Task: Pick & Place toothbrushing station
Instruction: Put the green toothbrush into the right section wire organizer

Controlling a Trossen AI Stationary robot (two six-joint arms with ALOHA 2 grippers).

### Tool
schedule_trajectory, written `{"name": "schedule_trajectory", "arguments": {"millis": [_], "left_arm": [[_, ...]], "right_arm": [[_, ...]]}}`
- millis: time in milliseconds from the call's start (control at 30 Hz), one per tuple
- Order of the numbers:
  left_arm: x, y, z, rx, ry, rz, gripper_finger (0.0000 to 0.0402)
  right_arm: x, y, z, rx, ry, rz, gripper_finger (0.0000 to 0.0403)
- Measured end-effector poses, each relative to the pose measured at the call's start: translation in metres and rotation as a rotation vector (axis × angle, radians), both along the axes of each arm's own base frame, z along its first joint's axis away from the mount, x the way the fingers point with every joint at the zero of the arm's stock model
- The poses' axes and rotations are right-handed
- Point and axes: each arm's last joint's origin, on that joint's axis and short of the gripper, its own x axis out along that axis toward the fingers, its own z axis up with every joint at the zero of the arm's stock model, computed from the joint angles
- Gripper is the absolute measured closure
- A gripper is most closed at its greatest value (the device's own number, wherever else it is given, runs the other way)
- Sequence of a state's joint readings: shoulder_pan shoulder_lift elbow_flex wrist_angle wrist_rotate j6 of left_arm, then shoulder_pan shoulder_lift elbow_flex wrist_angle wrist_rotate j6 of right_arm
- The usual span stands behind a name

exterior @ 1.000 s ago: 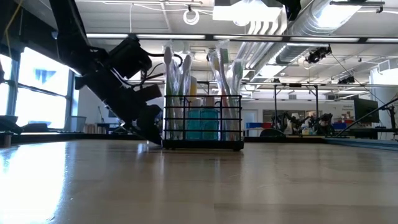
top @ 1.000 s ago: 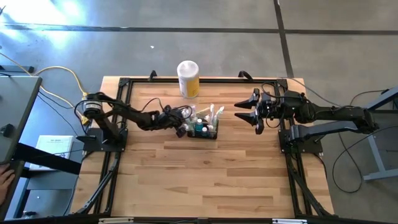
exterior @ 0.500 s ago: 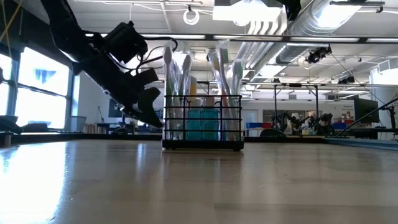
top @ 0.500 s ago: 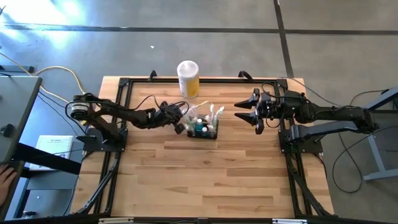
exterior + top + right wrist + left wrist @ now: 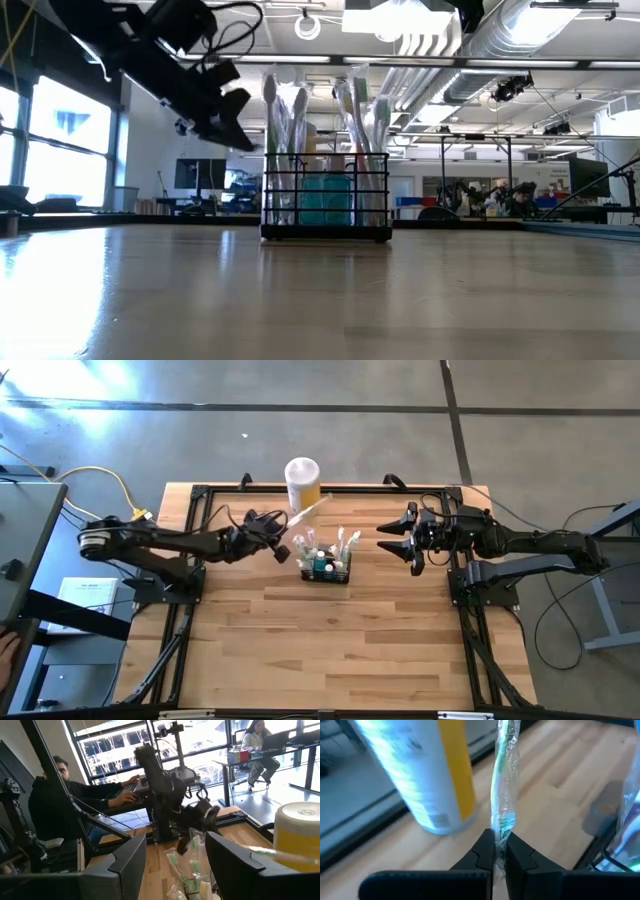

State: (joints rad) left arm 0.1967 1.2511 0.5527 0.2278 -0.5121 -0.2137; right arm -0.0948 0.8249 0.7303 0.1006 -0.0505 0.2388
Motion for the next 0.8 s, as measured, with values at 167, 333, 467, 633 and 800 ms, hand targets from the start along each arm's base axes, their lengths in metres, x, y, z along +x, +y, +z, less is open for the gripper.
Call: {"name": "schedule_trajectory", "arguments": {"millis": [167, 333, 467, 633, 800], "left_arm": [[-0.009, 0.000, 0.035, 0.086, 0.034, 0.015, 0.0394], [-0.015, -0.001, 0.080, 0.147, 0.000, 0.024, 0.0394], [-0.020, -0.008, 0.119, 0.201, -0.084, -0.003, 0.0394], [-0.021, -0.023, 0.163, 0.245, -0.203, -0.090, 0.0394], [-0.018, -0.037, 0.191, 0.239, -0.328, -0.220, 0.0394]], "right_arm": [[0.000, 0.000, 0.000, 0.000, 0.000, 0.000, 0.0207], [0.000, 0.000, 0.000, 0.023, -0.003, 0.001, 0.0207], [0.000, 0.000, 0.001, 0.025, -0.012, 0.001, 0.0207], [0.000, 0.000, 0.007, 0.013, -0.074, 0.002, 0.0207], [-0.002, 0.000, 0.018, 0.001, -0.188, 0.006, 0.0207]]}}
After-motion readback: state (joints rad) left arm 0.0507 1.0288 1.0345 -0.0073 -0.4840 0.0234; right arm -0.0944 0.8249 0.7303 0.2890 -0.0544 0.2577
